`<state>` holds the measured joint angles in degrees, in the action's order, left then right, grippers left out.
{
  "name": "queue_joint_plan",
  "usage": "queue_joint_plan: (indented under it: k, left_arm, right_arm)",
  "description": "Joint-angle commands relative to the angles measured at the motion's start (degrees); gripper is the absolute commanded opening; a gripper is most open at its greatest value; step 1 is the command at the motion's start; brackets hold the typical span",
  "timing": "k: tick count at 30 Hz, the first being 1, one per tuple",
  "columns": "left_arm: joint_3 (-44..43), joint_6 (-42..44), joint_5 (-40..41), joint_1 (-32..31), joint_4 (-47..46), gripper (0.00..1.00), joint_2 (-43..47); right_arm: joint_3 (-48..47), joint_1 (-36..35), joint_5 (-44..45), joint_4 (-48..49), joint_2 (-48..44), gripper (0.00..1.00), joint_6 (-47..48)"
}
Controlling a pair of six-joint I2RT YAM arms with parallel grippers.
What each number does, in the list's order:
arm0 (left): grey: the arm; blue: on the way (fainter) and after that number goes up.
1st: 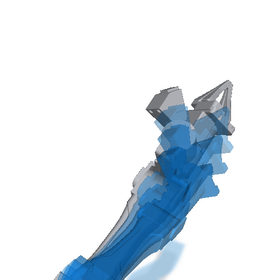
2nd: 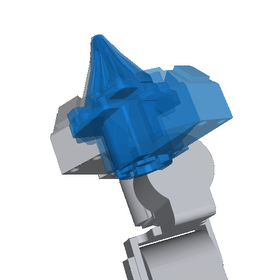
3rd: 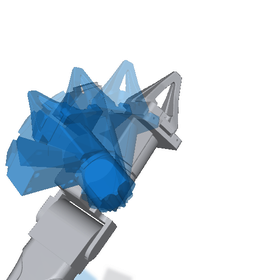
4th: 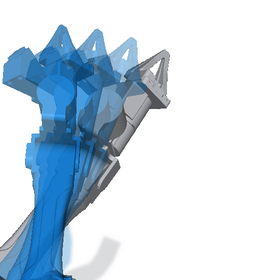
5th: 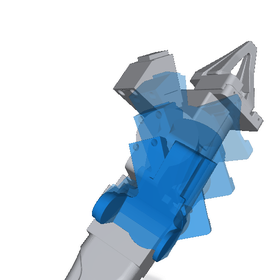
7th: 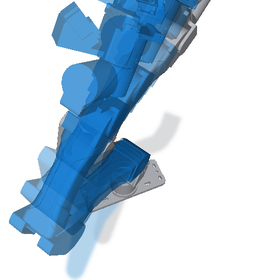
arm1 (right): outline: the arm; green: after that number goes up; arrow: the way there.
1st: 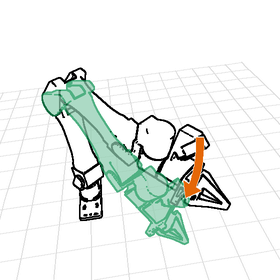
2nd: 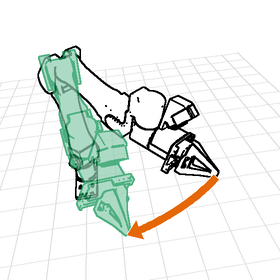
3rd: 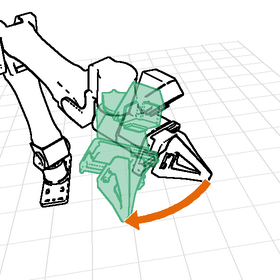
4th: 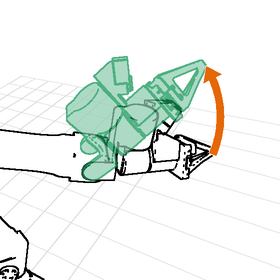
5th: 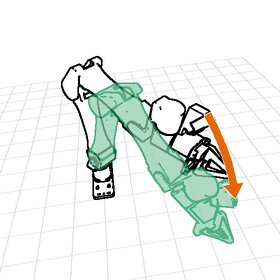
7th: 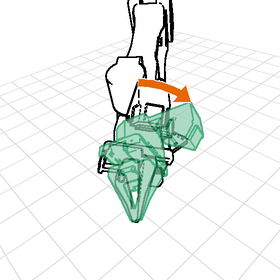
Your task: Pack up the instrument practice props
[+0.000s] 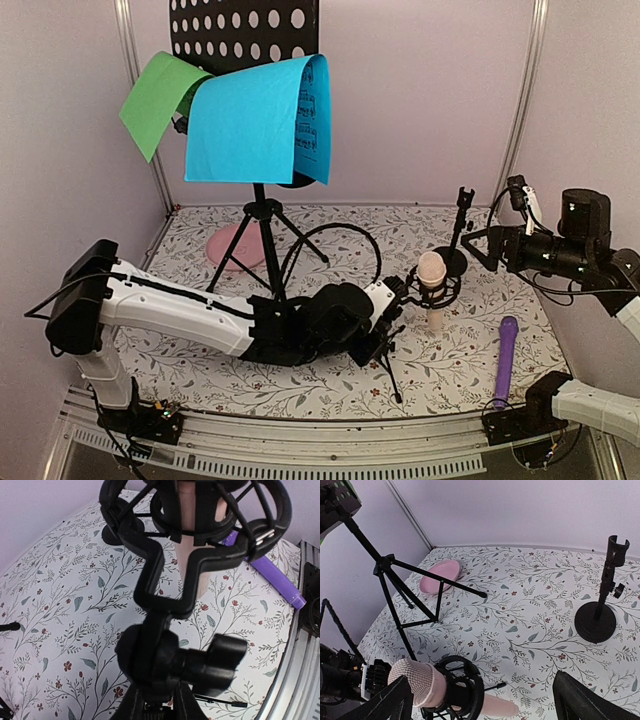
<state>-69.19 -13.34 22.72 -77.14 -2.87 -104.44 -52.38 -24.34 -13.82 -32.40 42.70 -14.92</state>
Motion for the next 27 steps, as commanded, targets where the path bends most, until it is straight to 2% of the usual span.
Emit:
queue_joint_plan:
  k: [1, 8, 14, 27]
  left_arm:
    - [-4.32, 4.81, -3.25, -0.61, -0.86, 0.0, -0.56]
    - [-2.31, 8.28, -11.52, 1.36, -2.0, 0.0, 1.07]
    - [-2.59, 8.85, -11.35, 2.17, 0.15, 0.0, 0.73]
    - [2.18, 9.66, -9.54, 3.17, -2.91, 0.0, 0.85]
  right_arm:
    - [-3.16, -0.18, -6.92, -0.77, -0.19, 0.99, 2.35]
    - [-4.79, -0.18, -17.23, -2.5, -0.02, 0.99, 5.94]
    - [-2.96, -0.15, -25.55, -1.71, -2.34, 1.0, 7.49]
    - [5.01, -0.34, -26.03, 0.47, -5.13, 0.98, 8.19]
